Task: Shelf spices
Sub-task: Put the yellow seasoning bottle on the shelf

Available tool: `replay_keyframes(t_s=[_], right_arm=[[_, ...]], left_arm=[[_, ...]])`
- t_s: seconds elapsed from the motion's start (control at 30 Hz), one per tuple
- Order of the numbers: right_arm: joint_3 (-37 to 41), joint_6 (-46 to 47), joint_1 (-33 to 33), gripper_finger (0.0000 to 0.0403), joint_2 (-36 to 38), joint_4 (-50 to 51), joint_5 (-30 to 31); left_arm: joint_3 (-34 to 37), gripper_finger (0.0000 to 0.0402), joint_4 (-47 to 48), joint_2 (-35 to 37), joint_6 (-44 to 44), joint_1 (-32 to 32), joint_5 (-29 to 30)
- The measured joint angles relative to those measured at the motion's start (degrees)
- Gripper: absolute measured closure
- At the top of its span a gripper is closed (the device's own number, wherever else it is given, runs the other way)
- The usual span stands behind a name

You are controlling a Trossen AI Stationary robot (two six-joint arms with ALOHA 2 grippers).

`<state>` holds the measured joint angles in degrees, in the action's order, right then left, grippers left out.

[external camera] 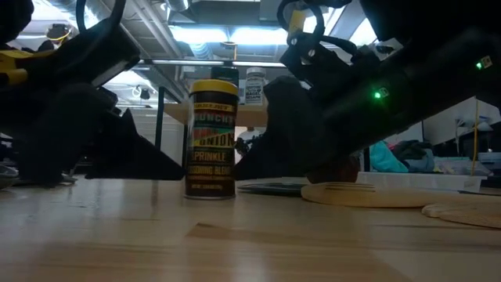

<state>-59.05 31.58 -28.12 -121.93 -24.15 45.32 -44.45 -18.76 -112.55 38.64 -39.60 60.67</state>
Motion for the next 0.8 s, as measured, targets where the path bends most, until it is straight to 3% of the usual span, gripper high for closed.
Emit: replay_keyframes(t_s=[0.33,0.67,0.8], right_arm=[[0.0,0.0,0.0,0.0159,0.0,0.2,0.6],[0.0,-0.6,0.0,0.0159,0.0,0.3,1.7],[0.0,-0.6,0.0,0.0159,0.0,0.3,1.6]], left_arm=[[0.0,0.0399,0.1,0.0,-1.2,-0.7,0.9],[0.0,0.0399,2.1,7.9,-15.7,-7.0,13.8],[0.0,0.0399,13.2,16.1,-19.4,-8.2,19.8]])
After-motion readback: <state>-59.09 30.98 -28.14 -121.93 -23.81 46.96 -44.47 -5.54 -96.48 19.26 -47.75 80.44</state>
